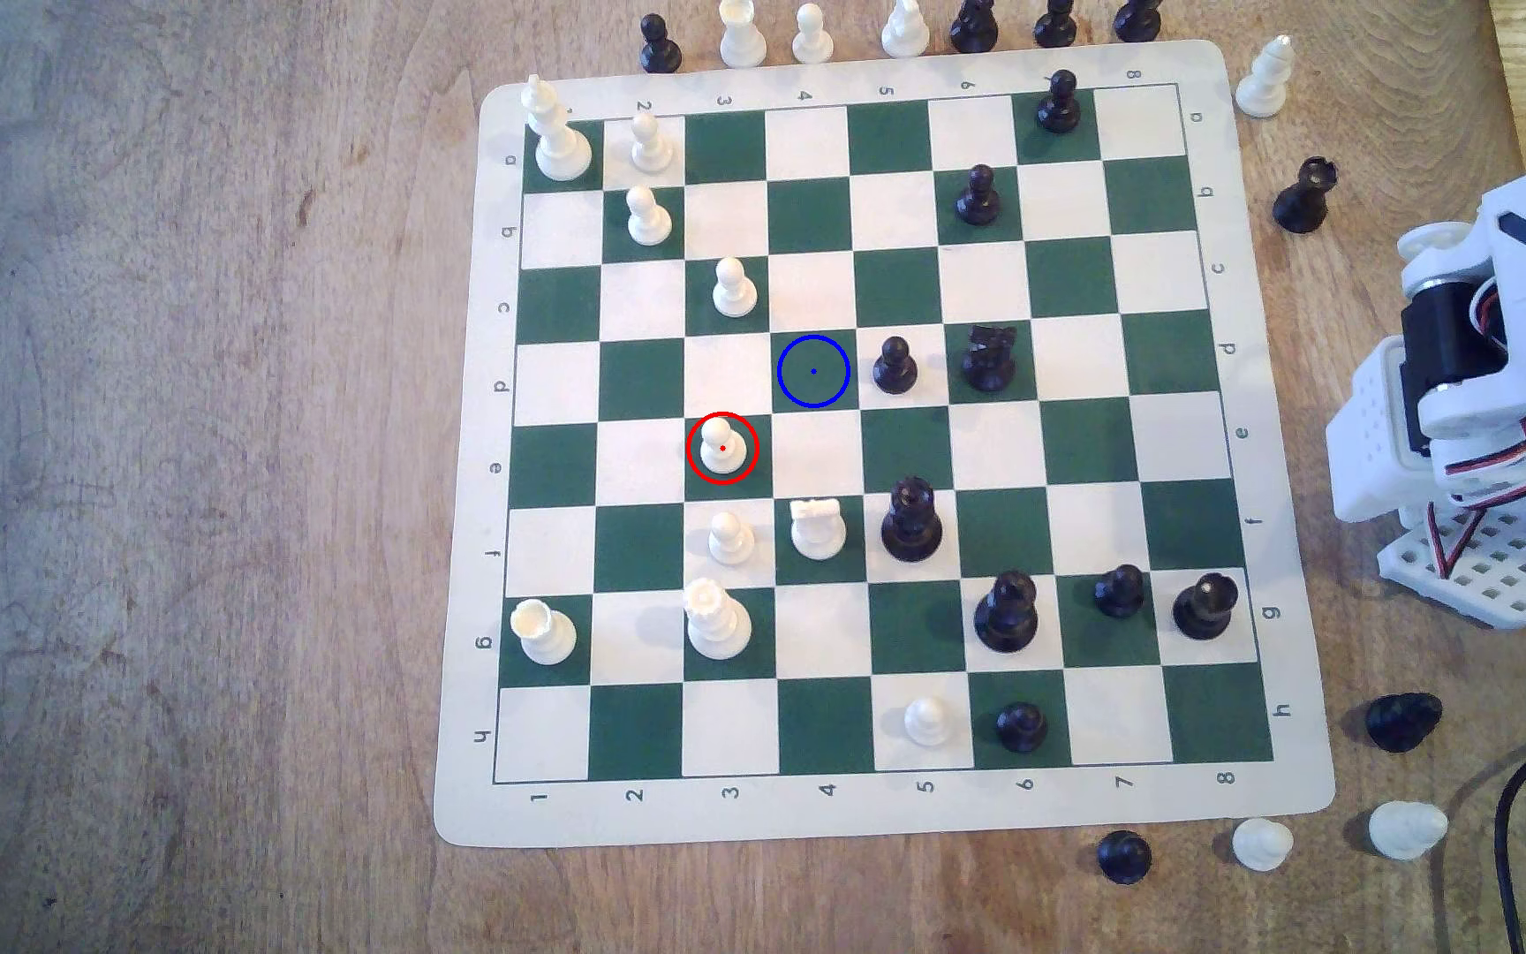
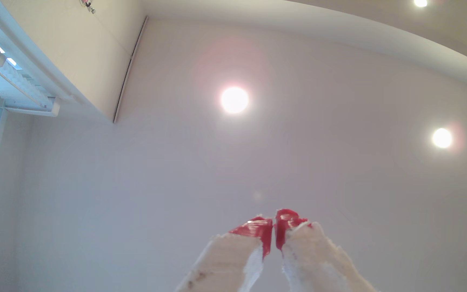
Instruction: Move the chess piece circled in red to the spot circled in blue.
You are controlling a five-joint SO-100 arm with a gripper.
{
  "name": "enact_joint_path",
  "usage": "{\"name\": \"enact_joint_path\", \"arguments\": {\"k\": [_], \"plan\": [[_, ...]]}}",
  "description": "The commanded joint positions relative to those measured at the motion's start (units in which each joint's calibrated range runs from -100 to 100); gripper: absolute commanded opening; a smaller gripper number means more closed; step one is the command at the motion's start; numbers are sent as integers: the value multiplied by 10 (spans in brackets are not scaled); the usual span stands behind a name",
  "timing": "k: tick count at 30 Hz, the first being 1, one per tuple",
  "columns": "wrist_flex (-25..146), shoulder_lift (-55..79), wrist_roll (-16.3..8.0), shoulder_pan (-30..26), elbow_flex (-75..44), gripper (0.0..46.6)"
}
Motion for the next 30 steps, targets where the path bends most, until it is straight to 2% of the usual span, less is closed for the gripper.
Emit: {"name": "enact_joint_path", "arguments": {"k": [1, 3, 12, 14, 22, 26, 29, 30], "plan": [[-9, 1, 1, 7, 12, 2], [-2, 1, 1, 7, 12, 2], [289, 1, 1, 8, 12, 2], [376, 1, 1, 15, 12, 2], [547, 1, 0, 64, 12, 2], [656, 1, -3, 53, 8, 2], [674, 1, 4, 52, 7, 2], [687, 1, 21, 51, 5, 2]]}}
